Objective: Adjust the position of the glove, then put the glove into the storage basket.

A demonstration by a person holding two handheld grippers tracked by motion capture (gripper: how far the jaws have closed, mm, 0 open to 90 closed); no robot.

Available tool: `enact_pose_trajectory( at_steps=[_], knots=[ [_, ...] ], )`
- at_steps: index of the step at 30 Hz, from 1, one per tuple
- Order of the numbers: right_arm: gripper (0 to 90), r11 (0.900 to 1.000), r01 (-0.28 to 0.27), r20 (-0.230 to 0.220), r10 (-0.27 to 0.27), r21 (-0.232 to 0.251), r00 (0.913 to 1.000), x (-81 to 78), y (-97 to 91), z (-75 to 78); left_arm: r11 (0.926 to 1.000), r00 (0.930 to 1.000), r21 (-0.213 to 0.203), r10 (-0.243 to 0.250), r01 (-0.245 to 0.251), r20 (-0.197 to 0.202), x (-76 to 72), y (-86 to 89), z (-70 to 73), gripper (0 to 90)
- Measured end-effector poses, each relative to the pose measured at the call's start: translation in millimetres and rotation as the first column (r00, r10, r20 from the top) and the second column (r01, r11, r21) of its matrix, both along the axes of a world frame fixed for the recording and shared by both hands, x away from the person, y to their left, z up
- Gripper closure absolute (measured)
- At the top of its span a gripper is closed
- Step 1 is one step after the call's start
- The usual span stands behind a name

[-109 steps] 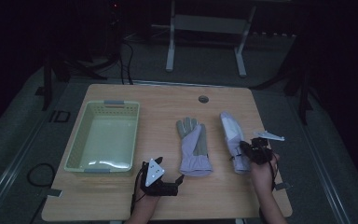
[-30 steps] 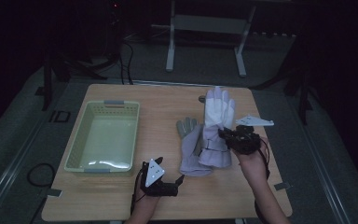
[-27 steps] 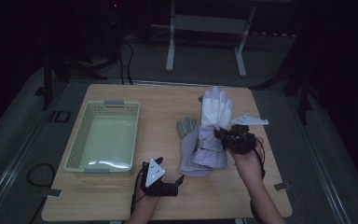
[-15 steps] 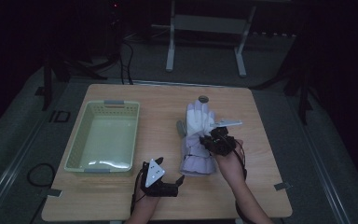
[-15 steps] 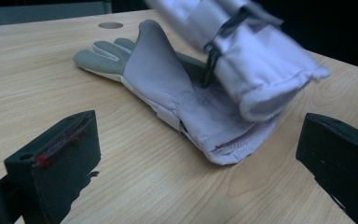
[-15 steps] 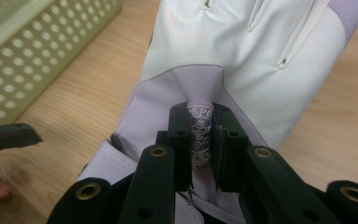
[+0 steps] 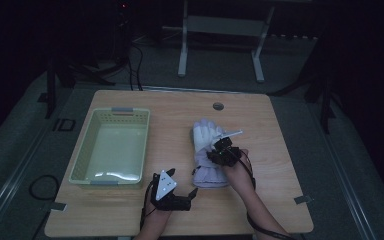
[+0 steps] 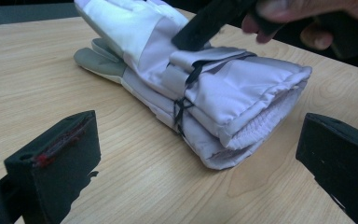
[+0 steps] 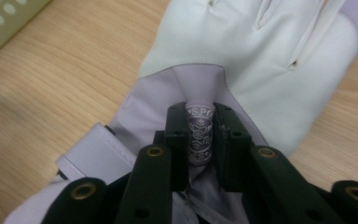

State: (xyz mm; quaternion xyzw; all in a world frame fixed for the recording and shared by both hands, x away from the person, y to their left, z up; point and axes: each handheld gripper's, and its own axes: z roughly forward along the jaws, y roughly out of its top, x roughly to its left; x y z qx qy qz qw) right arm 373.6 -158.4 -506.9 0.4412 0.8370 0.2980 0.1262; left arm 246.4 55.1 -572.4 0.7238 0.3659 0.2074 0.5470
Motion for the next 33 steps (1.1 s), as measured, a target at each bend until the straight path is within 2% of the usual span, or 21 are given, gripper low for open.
enact_pose_trajectory(
  at_steps=[4,8,11,14,16,17,19,21,23,25,26,29,30,31,32,33],
  knots=[
    [71.2,0.9993,0.002,-0.011,-0.001,0.037,0.9999,2.6,-5.7,-2.1,1.0000,1.0000,0.002,0.000,0.000,-0.002,0.1,0.1,0.0,0.0],
    [63.8,0.9986,-0.031,0.009,0.031,0.044,0.9995,1.6,-10.5,2.6,1.0000,0.9999,-0.007,0.005,-0.005,-0.009,0.7,1.1,0.0,0.0],
    [54.2,0.9973,-0.061,0.031,0.059,0.041,0.9977,-0.5,-13.1,7.6,0.9998,0.9998,-0.019,0.010,-0.010,-0.015,1.1,1.7,-0.2,0.0],
    [40.3,0.9946,-0.089,0.058,0.085,0.054,0.9947,-3.5,-17.0,12.4,0.9998,0.9999,-0.018,0.008,-0.008,-0.013,1.2,1.4,-0.2,0.0],
    [34.4,0.9933,-0.102,0.071,0.098,0.054,0.9927,-4.6,-20.1,13.6,0.9999,0.9999,-0.013,0.005,-0.005,-0.014,1.5,1.1,0.0,0.0],
    [28.9,0.9915,-0.113,0.064,0.109,0.065,0.9920,-4.9,-22.1,13.7,0.9998,0.9999,-0.017,0.005,-0.005,-0.014,1.9,1.1,-0.1,0.0],
    [23.4,0.9878,-0.125,0.037,0.122,0.093,0.9918,-4.8,-26.6,12.8,0.9998,0.9998,-0.019,0.011,-0.011,-0.019,2.6,1.7,-0.1,0.0],
    [19.0,0.9832,-0.139,0.044,0.134,0.119,0.9900,-5.8,-31.1,12.2,0.9995,0.9994,-0.029,0.010,-0.011,-0.032,3.8,2.7,-0.2,0.0],
    [14.3,0.9801,-0.155,0.057,0.149,0.125,0.9872,-7.4,-35.3,12.6,0.9991,0.9986,-0.042,0.002,-0.004,-0.054,6.1,3.5,-0.5,0.0],
    [15.6,0.9763,-0.153,0.088,0.141,0.153,0.9861,-9.2,-41.7,14.8,0.9984,0.9976,-0.057,-0.005,0.001,-0.069,7.7,5.2,-0.6,0.0],
    [16.5,0.9753,-0.160,0.121,0.142,0.152,0.9824,-10.9,-44.8,16.7,0.9980,0.9970,-0.062,-0.011,0.006,-0.076,8.6,5.6,-0.8,0.0],
    [16.5,0.9768,-0.172,0.216,0.142,0.127,0.9660,-16.3,-55.1,24.0,0.9986,0.9931,-0.043,-0.036,0.031,-0.111,11.2,4.5,0.3,0.0],
    [16.5,0.9768,-0.172,0.216,0.142,0.127,0.9660,-16.3,-55.1,24.0,0.9986,0.9931,-0.043,-0.036,0.031,-0.111,11.2,4.5,0.3,0.0],
    [16.1,0.9800,-0.174,0.265,0.144,0.096,0.9534,-20.4,-63.5,29.6,0.9971,0.9907,-0.058,-0.056,0.049,-0.124,11.9,3.4,4.5,0.0],
    [16.1,0.9810,-0.173,0.268,0.144,0.088,0.9527,-21.1,-66.5,31.2,0.9975,0.9906,-0.056,-0.051,0.045,-0.127,11.9,2.6,7.8,0.0],
    [16.2,0.9824,-0.168,0.253,0.142,0.082,0.9570,-21.6,-70.6,33.0,0.9975,0.9895,-0.051,-0.056,0.049,-0.133,12.5,1.9,11.5,0.0]
  ],
)
